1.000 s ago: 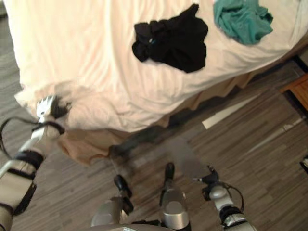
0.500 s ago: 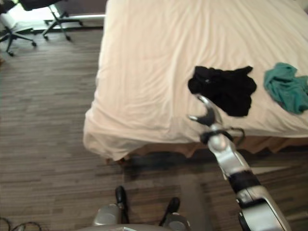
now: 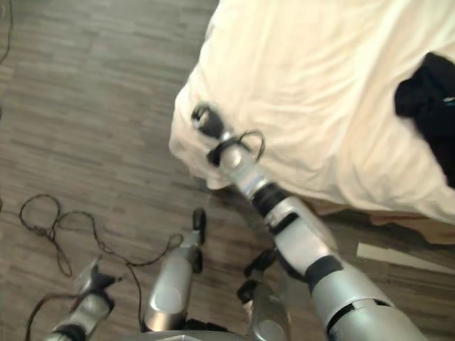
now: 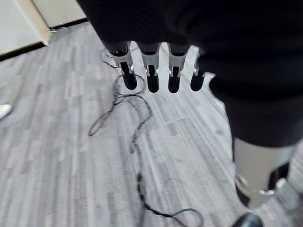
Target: Tidy up the quilt and then pick up the clothes from the bed and put them into the laundry hamper.
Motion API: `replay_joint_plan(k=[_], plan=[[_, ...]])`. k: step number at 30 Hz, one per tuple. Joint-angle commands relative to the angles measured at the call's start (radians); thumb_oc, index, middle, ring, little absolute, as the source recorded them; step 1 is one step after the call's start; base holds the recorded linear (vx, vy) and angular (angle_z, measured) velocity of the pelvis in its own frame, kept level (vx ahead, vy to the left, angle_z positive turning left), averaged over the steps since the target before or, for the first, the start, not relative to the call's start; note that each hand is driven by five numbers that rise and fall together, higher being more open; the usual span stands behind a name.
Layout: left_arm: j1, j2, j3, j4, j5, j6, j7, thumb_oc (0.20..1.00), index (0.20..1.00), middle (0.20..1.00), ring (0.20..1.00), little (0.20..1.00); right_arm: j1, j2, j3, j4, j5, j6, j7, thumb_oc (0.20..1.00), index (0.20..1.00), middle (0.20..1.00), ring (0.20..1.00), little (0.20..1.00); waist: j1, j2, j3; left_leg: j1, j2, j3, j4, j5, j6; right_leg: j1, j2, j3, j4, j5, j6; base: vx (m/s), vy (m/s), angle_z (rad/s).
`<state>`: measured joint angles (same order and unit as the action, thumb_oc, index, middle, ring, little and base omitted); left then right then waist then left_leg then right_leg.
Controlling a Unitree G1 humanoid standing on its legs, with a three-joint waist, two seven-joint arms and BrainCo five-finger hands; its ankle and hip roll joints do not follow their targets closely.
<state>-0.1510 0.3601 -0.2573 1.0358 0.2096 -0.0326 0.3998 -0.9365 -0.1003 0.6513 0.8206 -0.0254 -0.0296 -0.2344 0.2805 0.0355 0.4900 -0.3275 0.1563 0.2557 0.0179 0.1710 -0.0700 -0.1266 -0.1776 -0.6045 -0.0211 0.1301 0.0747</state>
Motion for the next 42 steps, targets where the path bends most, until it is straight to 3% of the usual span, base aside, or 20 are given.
replay_joint_plan(k=[1, 3, 8, 12, 15, 17, 18, 19, 21, 22, 25, 26, 27, 28, 31, 34, 36, 40, 41, 42], plan=[[-0.005, 0.036, -0.068, 0.022, -0.005, 0.003, 0.055, 1.000, 1.000, 1.000, 1.000, 1.000, 0.061, 0.043, 0.031, 0.050, -0.027, -0.018, 0.043, 0.200, 0.200, 0.200, 0.200, 0.200, -0.003, 0.035, 0.015, 0.087, 0.077, 0.016, 0.017, -0.072, -0.121, -0.046, -0.118, 0.073, 0.160, -0.144, 0.125, -0.03, 0.037, 0.05], [-0.023, 0.024, -0.089, 0.014, -0.002, -0.007, 0.052, 1.000, 1.000, 1.000, 1.000, 1.000, 0.144, 0.073, 0.074, 0.144, -0.091, -0.007, 0.079, 0.200, 0.200, 0.200, 0.200, 0.200, -0.016, 0.030, 0.017, 0.089, 0.073, 0.016, 0.020, -0.078, -0.116, -0.044, -0.121, 0.076, 0.156, -0.144, 0.125, -0.01, 0.034, 0.06], [-0.016, 0.016, -0.100, 0.021, 0.020, -0.010, 0.035, 1.000, 1.000, 1.000, 1.000, 1.000, 0.255, 0.049, 0.140, 0.069, -0.108, -0.032, 0.144, 0.200, 0.200, 0.200, 0.200, 0.200, -0.035, 0.011, -0.016, 0.121, 0.058, 0.017, 0.011, -0.095, -0.104, -0.006, -0.129, 0.079, 0.126, -0.133, 0.133, 0.03, 0.063, -0.04], [0.012, 0.019, -0.065, 0.050, 0.076, 0.012, 0.016, 1.000, 1.000, 1.000, 1.000, 1.000, 0.338, -0.113, 0.098, -0.446, 0.075, -0.136, 0.188, 0.200, 0.200, 0.200, 0.200, 0.200, -0.091, -0.030, -0.076, 0.184, 0.027, 0.033, 0.001, -0.135, -0.083, 0.030, -0.146, 0.087, 0.114, -0.117, 0.147, 0.08, 0.095, -0.10], [0.021, 0.021, -0.059, 0.053, 0.083, 0.011, 0.011, 1.000, 1.000, 1.000, 1.000, 1.000, 0.332, -0.144, 0.058, -0.532, 0.109, -0.154, 0.180, 0.200, 0.200, 0.200, 0.200, 0.200, -0.103, -0.033, -0.081, 0.195, 0.018, 0.039, 0.001, -0.144, -0.076, 0.029, -0.156, 0.090, 0.129, -0.116, 0.151, 0.03, 0.127, -0.19], [0.037, 0.019, -0.053, 0.024, 0.086, 0.002, 0.004, 1.000, 1.000, 1.000, 1.000, 1.000, 0.292, -0.181, -0.073, -0.671, 0.150, -0.194, 0.091, 0.200, 0.200, 0.200, 0.200, 0.200, -0.133, -0.032, -0.073, 0.235, -0.004, 0.075, 0.015, -0.193, -0.047, -0.050, -0.223, 0.128, 0.280, -0.100, 0.172, -0.01, 0.228, -0.16], [0.037, 0.019, -0.053, 0.024, 0.086, 0.002, 0.004, 1.000, 1.000, 1.000, 1.000, 1.000, 0.292, -0.181, -0.073, -0.671, 0.150, -0.194, 0.091, 0.200, 0.200, 0.200, 0.200, 0.200, -0.132, -0.033, -0.073, 0.235, -0.004, 0.076, 0.016, -0.194, -0.047, -0.051, -0.224, 0.129, 0.281, -0.100, 0.172, -0.08, 0.153, -0.39], [0.026, 0.021, -0.056, 0.008, 0.064, -0.002, 0.008, 1.000, 1.000, 1.000, 1.000, 1.000, 0.228, -0.181, -0.129, -0.617, 0.155, -0.186, 0.041, 0.200, 0.200, 0.200, 0.200, 0.200, -0.130, -0.022, -0.045, 0.241, -0.002, 0.100, 0.045, -0.215, -0.039, -0.111, -0.270, 0.094, 0.385, -0.043, 0.187, -0.06, 0.094, -0.56], [0.010, 0.027, -0.076, -0.008, 0.044, 0.000, 0.012, 1.000, 1.000, 1.000, 1.000, 1.000, 0.181, -0.188, -0.198, -0.532, 0.170, -0.167, -0.023, 0.200, 0.200, 0.200, 0.200, 0.200, -0.133, -0.011, -0.019, 0.225, 0.006, 0.113, 0.080, -0.234, -0.035, -0.170, -0.274, 0.056, 0.440, -0.053, 0.187, -0.07, 0.015, -0.72], [-0.009, 0.038, -0.095, -0.031, 0.035, -0.009, 0.009, 1.000, 1.000, 1.000, 1.000, 1.000, 0.123, -0.204, -0.260, -0.409, 0.173, -0.135, -0.084, 0.200, 0.200, 0.200, 0.200, 0.200, -0.118, -0.005, -0.003, 0.174, 0.014, 0.116, 0.138, -0.247, -0.034, -0.166, -0.284, 0.010, 0.391, -0.054, 0.187, -0.04, -0.069, -0.38], [-0.039, 0.041, -0.113, -0.050, 0.023, -0.006, 0.001, 1.000, 1.000, 1.000, 1.000, 1.000, 0.113, -0.220, -0.332, -0.291, 0.204, -0.113, -0.137, 0.200, 0.200, 0.200, 0.200, 0.200, -0.124, -0.001, 0.014, 0.115, 0.016, 0.097, 0.195, -0.255, -0.037, -0.166, -0.263, 0.011, 0.347, -0.080, 0.168, 0.02, -0.079, 0.26], [-0.041, 0.038, -0.111, -0.053, 0.012, -0.012, -0.003, 1.000, 1.000, 1.000, 1.000, 1.000, 0.108, -0.223, -0.363, -0.244, 0.240, -0.108, -0.144, 0.200, 0.200, 0.200, 0.200, 0.200, -0.126, 0.003, 0.018, 0.099, 0.024, 0.103, 0.204, -0.254, -0.040, -0.169, -0.258, 0.014, 0.332, -0.084, 0.163, 0.02, -0.004, 0.48], [-0.052, 0.021, -0.114, -0.058, -0.002, -0.012, 0.004, 1.000, 1.000, 1.000, 1.000, 1.000, 0.149, -0.181, -0.463, -0.190, 0.413, -0.145, -0.169, 0.200, 0.200, 0.200, 0.200, 0.200, -0.142, 0.012, 0.029, 0.089, 0.028, 0.107, 0.208, -0.251, -0.040, -0.180, -0.254, 0.019, 0.331, -0.089, 0.155, 0.02, 0.026, 0.46], [-0.053, 0.022, -0.116, -0.058, -0.003, -0.013, 0.004, 1.000, 1.000, 1.000, 1.000, 1.000, 0.150, -0.183, -0.465, -0.189, 0.418, -0.148, -0.165, 0.200, 0.200, 0.200, 0.200, 0.200, -0.138, 0.011, 0.029, 0.089, 0.028, 0.109, 0.209, -0.251, -0.040, -0.181, -0.254, 0.020, 0.332, -0.090, 0.154, 0.03, 0.051, 0.07], [-0.039, -0.008, -0.108, -0.049, -0.003, -0.004, -0.007, 1.000, 1.000, 1.000, 1.000, 1.000, 0.334, -0.145, -0.579, -0.172, 0.555, -0.190, -0.162, 0.200, 0.200, 0.200, 0.200, 0.200, -0.185, 0.010, 0.029, 0.112, 0.028, 0.127, 0.192, -0.257, -0.040, -0.177, -0.252, 0.033, 0.328, -0.100, 0.152, 0.06, 0.102, -0.32], [-0.018, -0.026, -0.074, -0.036, -0.006, 0.006, -0.012, 1.000, 1.000, 1.000, 1.000, 1.000, 0.544, -0.146, -0.638, -0.124, 0.542, -0.173, -0.141, 0.200, 0.200, 0.200, 0.200, 0.200, -0.236, -0.004, 0.013, 0.169, 0.012, 0.145, 0.163, -0.273, -0.032, -0.156, -0.257, 0.048, 0.330, -0.098, 0.158, 0.11, 0.087, -0.18], [-0.002, -0.029, -0.054, -0.030, 0.005, 0.015, -0.024, 1.000, 1.000, 1.000, 1.000, 1.000, 0.730, -0.144, -0.710, -0.039, 0.516, -0.136, -0.113, 0.200, 0.200, 0.200, 0.200, 0.200, -0.299, -0.019, -0.025, 0.237, -0.015, 0.169, 0.113, -0.284, -0.026, -0.139, -0.262, 0.063, 0.350, -0.091, 0.167, 0.19, 0.079, -0.19], [0.011, -0.024, -0.067, -0.037, 0.035, 0.024, -0.037, 1.000, 1.000, 1.000, 1.000, 1.000, 0.855, -0.119, -0.727, 0.042, 0.479, -0.105, -0.092, 0.200, 0.200, 0.200, 0.200, 0.200, -0.348, -0.029, -0.062, 0.312, -0.027, 0.214, 0.056, -0.288, -0.023, -0.141, -0.272, 0.053, 0.402, -0.070, 0.182, 0.20, 0.020, -0.42], [0.013, -0.024, -0.096, -0.043, 0.058, 0.028, -0.060, 1.000, 1.000, 1.000, 1.000, 1.000, 0.900, -0.106, -0.695, 0.160, 0.401, -0.053, -0.066, 0.438, 0.438, 0.438, 0.438, 0.438, -0.367, -0.040, -0.105, 0.379, -0.028, 0.294, 0.018, -0.302, -0.019, -0.116, -0.299, -0.094, 0.403, -0.048, 0.178, 0.31, -0.021, -1.04], [0.015, -0.023, -0.096, -0.043, 0.059, 0.028, -0.060, 1.000, 1.000, 1.000, 1.000, 1.000, 0.900, -0.106, -0.694, 0.162, 0.400, -0.054, -0.065, 0.583, 0.583, 0.583, 0.583, 0.583, -0.368, -0.039, -0.106, 0.381, -0.026, 0.294, 0.015, -0.301, -0.020, -0.112, -0.295, -0.096, 0.398, -0.048, 0.178, 0.36, -0.070, -1.47]])
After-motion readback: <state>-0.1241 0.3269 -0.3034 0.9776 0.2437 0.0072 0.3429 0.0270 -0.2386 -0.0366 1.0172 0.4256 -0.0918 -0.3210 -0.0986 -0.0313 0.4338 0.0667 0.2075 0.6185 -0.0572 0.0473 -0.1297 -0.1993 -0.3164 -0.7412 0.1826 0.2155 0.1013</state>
